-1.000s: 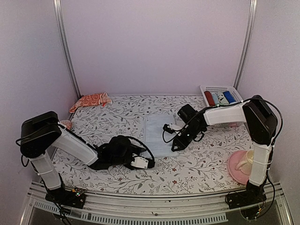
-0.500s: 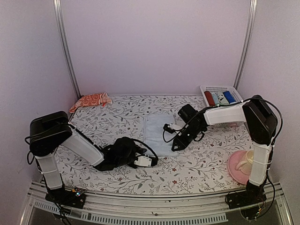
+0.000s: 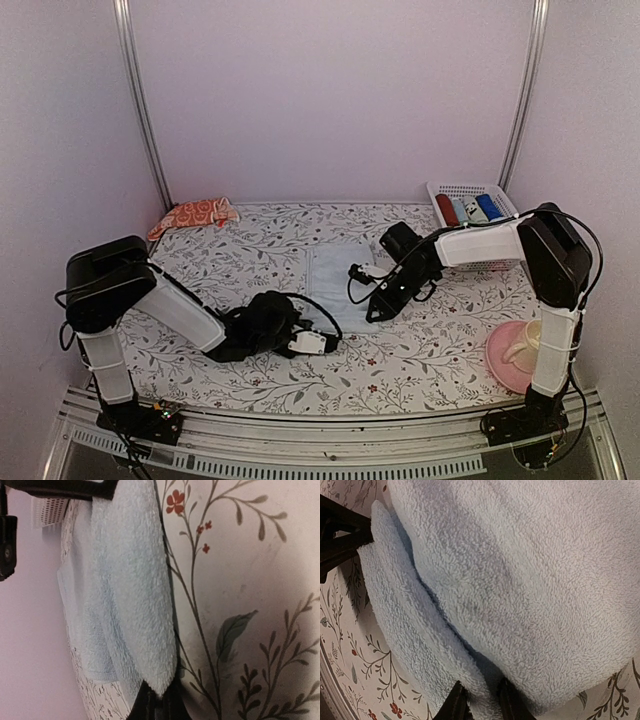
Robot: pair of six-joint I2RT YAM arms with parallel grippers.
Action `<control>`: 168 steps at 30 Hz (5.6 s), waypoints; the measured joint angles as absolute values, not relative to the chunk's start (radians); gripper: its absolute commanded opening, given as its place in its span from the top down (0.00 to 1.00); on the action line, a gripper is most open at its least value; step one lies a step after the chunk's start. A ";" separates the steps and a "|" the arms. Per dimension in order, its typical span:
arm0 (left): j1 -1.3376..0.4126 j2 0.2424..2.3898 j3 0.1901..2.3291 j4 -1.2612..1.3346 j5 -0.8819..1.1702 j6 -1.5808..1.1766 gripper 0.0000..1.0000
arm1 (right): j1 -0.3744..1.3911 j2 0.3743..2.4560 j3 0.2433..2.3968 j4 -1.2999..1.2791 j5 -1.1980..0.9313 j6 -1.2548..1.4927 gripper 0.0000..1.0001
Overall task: Roll the towels
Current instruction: Roll the towel at the center of the board.
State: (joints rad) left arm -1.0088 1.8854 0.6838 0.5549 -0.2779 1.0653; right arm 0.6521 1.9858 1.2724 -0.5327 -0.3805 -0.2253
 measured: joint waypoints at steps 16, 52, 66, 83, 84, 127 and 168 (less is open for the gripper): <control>-0.934 1.822 0.895 0.026 0.039 0.923 1.00 | 0.665 1.697 1.066 -0.439 -0.201 -0.292 0.33; -0.718 2.015 1.286 -0.633 0.585 0.891 1.00 | 1.007 1.739 0.756 0.210 0.159 -0.808 0.43; -0.690 2.018 1.293 -0.685 0.626 0.916 0.87 | 1.008 1.784 0.789 0.194 0.207 -0.765 0.70; -0.669 1.819 1.151 -0.518 0.601 0.856 0.28 | 0.999 1.783 0.897 -0.047 0.054 -0.573 0.96; -0.669 1.800 1.130 -0.494 0.596 0.854 0.27 | 0.994 1.783 0.904 -0.062 0.031 -0.558 0.96; -0.766 1.741 1.037 -0.205 0.519 0.694 0.54 | 0.725 1.998 1.258 -0.544 -0.564 -0.363 0.87; -0.734 1.999 1.226 -0.381 0.516 0.612 0.84 | 0.719 1.750 1.115 -0.429 -0.498 -0.334 0.78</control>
